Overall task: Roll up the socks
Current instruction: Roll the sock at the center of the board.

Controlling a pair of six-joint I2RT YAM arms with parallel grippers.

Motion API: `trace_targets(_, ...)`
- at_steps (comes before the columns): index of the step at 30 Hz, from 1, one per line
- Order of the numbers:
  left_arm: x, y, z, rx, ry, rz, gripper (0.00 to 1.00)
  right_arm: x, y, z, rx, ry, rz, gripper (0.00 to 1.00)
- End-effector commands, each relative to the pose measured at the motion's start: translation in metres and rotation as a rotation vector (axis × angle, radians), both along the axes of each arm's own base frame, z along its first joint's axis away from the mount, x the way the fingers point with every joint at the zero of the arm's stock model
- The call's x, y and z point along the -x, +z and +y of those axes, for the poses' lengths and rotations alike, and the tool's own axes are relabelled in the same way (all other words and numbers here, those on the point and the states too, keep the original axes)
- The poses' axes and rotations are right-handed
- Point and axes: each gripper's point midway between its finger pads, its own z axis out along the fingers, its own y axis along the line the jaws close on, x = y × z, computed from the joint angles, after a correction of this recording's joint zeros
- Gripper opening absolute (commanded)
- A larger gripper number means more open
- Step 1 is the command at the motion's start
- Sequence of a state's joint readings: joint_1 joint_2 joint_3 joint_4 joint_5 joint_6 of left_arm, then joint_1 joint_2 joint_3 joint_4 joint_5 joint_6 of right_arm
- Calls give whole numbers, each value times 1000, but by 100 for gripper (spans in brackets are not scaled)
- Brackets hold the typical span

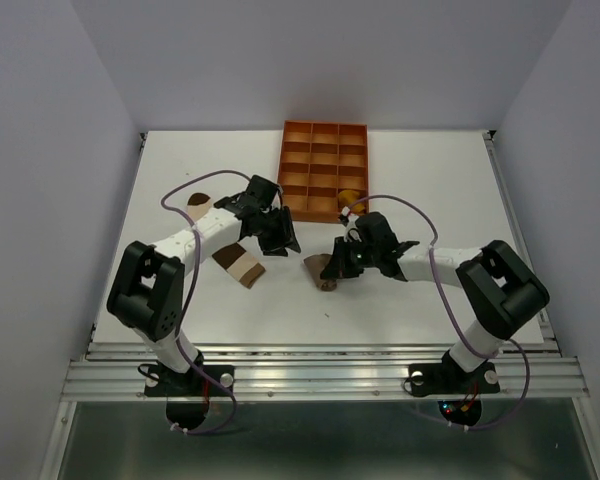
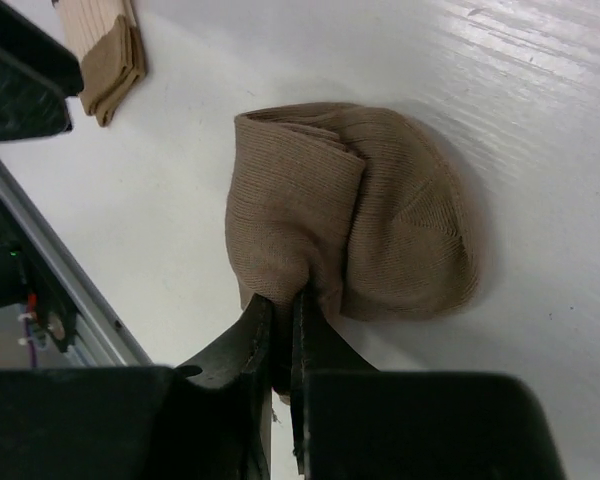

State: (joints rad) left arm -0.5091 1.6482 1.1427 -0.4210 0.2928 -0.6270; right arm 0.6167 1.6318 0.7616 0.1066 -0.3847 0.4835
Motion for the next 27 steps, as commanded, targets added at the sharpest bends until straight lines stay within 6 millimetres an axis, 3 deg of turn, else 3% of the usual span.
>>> trace_targets(1,1,32,-20,123,-107,-119,50,1,-26,-18,-10,-75,149,1)
trace_targets(17,6,7,-53,177,-189,-75,57,-4,-61,-52,-44,-264,413,2)
trace_targets(27,3,-4,-66,202,-211,-59,57,-13,-59,-47,-34,-230,417,5)
